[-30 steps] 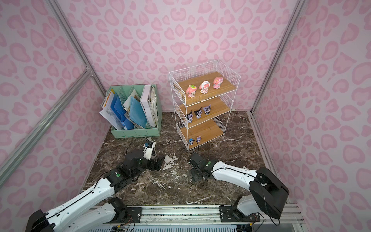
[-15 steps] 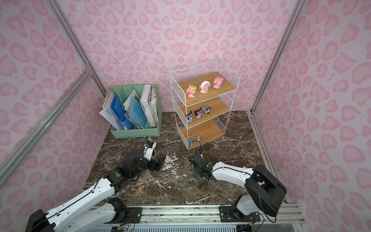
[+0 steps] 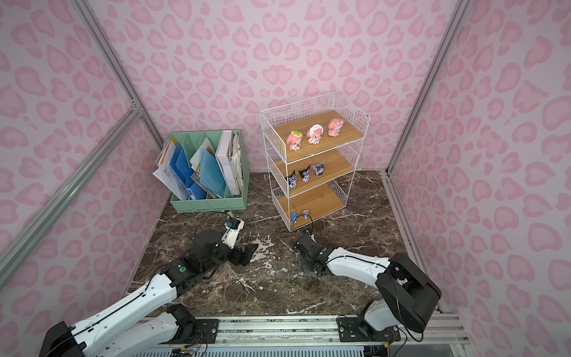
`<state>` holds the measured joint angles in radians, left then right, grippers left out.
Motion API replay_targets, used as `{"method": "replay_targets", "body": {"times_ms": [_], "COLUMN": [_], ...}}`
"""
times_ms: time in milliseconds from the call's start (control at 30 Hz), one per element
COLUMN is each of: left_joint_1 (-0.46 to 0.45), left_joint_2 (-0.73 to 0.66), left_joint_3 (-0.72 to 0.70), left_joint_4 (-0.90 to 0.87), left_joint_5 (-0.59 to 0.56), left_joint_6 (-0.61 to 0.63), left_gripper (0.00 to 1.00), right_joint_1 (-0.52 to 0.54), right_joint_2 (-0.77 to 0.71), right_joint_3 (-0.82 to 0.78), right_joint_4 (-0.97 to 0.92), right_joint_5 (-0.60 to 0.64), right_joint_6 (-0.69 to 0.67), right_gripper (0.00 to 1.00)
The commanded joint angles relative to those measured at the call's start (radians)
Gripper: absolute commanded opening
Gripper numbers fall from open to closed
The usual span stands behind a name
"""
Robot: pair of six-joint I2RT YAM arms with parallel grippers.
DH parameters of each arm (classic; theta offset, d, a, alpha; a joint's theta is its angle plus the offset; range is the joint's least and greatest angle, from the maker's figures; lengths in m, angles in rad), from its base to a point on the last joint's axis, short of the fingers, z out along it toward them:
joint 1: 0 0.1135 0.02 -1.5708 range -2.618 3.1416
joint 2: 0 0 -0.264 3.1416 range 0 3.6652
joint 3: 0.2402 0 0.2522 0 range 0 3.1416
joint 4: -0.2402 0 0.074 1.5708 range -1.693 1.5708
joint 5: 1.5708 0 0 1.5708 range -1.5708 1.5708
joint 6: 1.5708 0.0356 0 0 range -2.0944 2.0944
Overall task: Organize plastic toys on shelves
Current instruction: Pick up the plastic toy at the center of the board.
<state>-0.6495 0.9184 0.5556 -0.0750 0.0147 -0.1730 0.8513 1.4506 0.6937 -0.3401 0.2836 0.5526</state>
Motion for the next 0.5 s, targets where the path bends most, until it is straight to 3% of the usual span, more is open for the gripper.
{"method": "replay_targets", "body": {"times_ms": [0, 267, 467], "left_joint_1": [0.001, -0.001, -0.014], "left_joint_2": [0.004, 0.02, 0.048], "left_joint_3": [0.006, 0.006, 0.013], "left_joint_4": [0.035, 0.052, 0.071], "left_joint_5": [0.032, 0.063, 0.073], "left_joint_6": [0.018, 0.02, 0.018], "left_gripper": [0.94, 0.94, 0.94], "right_joint_1": [0.0, 0.029, 0.162], "right_joint_2": [-0.006, -0.114, -0.211], "right_joint_3": [0.002, -0.029, -0.073], "right_joint_4": [-0.003, -0.023, 0.169], "right_joint_5": [0.02, 0.007, 0.092], "right_joint_6": [-0.006, -0.046, 0.038], "right_gripper": [0.77, 0.77, 0.76]}}
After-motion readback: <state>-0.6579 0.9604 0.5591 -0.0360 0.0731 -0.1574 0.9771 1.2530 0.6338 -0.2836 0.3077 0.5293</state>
